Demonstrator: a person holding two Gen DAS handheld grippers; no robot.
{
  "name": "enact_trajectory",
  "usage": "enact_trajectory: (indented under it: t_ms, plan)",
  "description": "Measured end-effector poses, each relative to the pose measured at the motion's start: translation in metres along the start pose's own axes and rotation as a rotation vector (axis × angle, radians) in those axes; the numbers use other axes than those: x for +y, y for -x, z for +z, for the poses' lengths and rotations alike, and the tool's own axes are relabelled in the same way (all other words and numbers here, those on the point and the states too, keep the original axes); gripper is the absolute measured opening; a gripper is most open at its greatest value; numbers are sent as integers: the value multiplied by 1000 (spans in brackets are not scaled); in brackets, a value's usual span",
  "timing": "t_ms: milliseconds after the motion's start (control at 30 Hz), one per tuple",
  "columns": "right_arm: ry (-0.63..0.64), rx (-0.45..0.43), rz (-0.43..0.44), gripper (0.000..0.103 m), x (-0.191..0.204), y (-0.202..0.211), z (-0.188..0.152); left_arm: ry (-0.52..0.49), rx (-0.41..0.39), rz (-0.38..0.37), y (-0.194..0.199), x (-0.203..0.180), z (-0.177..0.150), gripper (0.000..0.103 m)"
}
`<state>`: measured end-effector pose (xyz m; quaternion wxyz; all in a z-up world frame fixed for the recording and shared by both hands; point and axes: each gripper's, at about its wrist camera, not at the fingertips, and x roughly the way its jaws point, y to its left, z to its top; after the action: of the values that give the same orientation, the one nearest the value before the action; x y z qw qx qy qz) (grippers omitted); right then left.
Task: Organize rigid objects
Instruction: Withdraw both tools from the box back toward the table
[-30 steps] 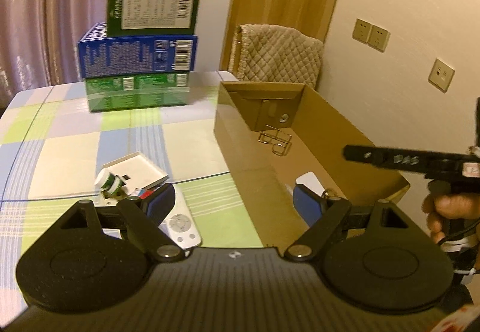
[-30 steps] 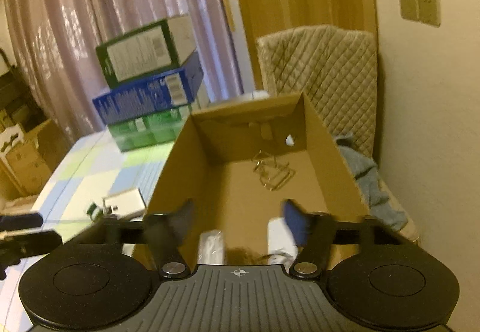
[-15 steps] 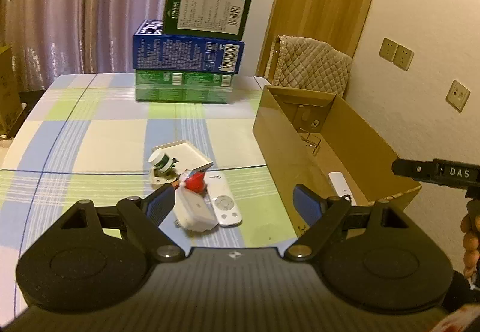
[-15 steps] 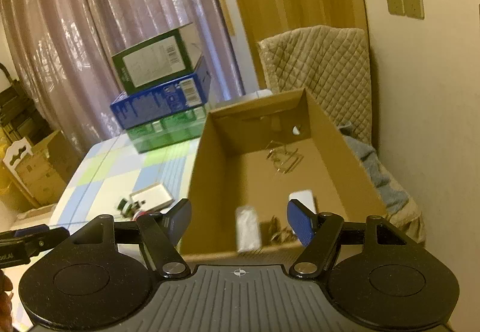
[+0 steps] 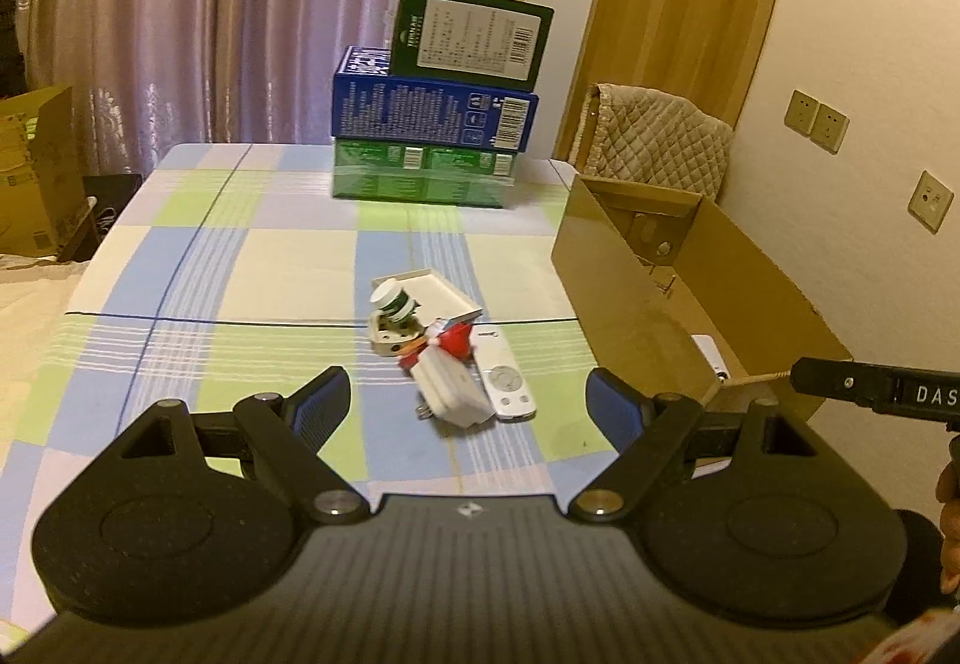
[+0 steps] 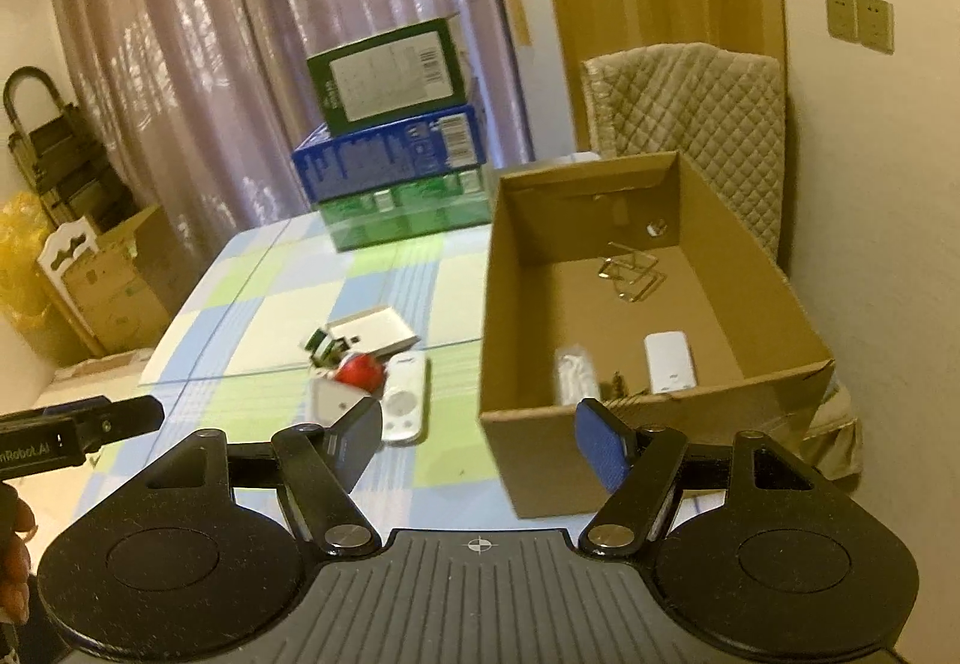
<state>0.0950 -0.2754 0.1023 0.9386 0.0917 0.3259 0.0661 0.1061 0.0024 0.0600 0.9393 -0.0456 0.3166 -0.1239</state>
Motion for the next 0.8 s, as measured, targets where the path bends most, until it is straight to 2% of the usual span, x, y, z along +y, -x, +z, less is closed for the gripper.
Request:
enact_trajectory:
  t_ms: [367, 800]
  plan:
    - [26, 23, 27, 69, 19, -7, -7, 5, 1, 31, 13, 13, -3, 83]
    - [40, 51, 54, 69, 27, -20, -18, -6, 12, 42, 7, 20, -5, 83]
